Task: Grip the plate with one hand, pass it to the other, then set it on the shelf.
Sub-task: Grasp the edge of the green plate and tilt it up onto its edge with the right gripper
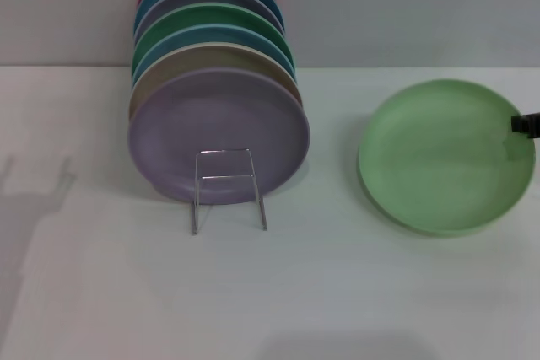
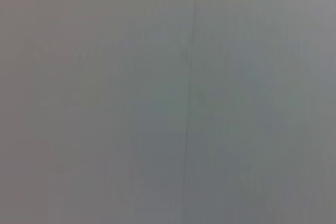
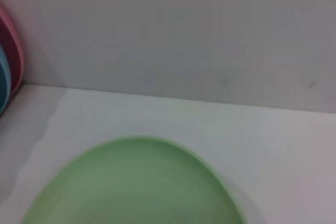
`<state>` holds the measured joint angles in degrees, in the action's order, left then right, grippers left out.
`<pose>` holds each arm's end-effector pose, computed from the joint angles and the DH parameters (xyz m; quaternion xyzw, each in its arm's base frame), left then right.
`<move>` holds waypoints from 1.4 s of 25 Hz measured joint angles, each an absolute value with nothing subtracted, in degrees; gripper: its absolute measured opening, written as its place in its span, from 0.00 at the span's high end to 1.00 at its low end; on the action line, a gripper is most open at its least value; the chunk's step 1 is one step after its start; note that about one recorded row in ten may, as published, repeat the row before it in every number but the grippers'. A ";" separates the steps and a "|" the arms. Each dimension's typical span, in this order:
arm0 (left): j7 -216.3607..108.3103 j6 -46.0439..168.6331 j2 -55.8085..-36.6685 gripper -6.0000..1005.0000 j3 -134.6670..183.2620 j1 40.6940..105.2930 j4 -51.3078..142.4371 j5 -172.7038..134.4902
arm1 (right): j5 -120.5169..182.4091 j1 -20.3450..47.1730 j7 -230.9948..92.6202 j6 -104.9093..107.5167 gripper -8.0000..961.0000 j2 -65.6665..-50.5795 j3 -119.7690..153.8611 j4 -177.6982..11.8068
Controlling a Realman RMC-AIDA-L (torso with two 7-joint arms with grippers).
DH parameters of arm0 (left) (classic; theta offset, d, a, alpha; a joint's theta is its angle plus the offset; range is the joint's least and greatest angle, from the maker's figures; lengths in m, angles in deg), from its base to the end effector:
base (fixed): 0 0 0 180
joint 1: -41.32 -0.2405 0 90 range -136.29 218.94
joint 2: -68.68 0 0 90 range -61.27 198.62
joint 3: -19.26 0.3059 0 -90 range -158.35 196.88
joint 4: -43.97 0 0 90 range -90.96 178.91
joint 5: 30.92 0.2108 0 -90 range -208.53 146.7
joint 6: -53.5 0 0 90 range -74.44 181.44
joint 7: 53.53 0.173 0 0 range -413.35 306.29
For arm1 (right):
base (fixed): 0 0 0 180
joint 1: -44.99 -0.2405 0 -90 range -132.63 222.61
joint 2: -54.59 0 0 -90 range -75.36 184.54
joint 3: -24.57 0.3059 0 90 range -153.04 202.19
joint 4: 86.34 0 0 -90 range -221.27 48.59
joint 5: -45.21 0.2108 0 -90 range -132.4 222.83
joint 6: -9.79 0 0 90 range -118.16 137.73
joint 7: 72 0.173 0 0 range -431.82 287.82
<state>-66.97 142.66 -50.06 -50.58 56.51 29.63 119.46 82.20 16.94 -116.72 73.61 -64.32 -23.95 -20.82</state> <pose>-0.3512 0.3190 0.0223 -0.5964 -0.1427 -0.4437 0.6535 0.3418 0.4305 0.0410 -0.7955 0.4646 0.0393 0.3871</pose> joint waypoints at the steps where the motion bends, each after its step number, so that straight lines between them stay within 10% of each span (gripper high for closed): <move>1: -66.97 142.62 -50.06 0.14 -50.60 56.52 29.61 119.46 | 82.20 17.04 -116.72 73.36 0.96 -64.34 -24.49 -20.44; 35: -66.97 142.80 -49.97 0.14 -50.69 56.18 29.76 119.46 | 79.01 28.19 -118.14 50.85 0.97 -65.06 -51.92 -2.84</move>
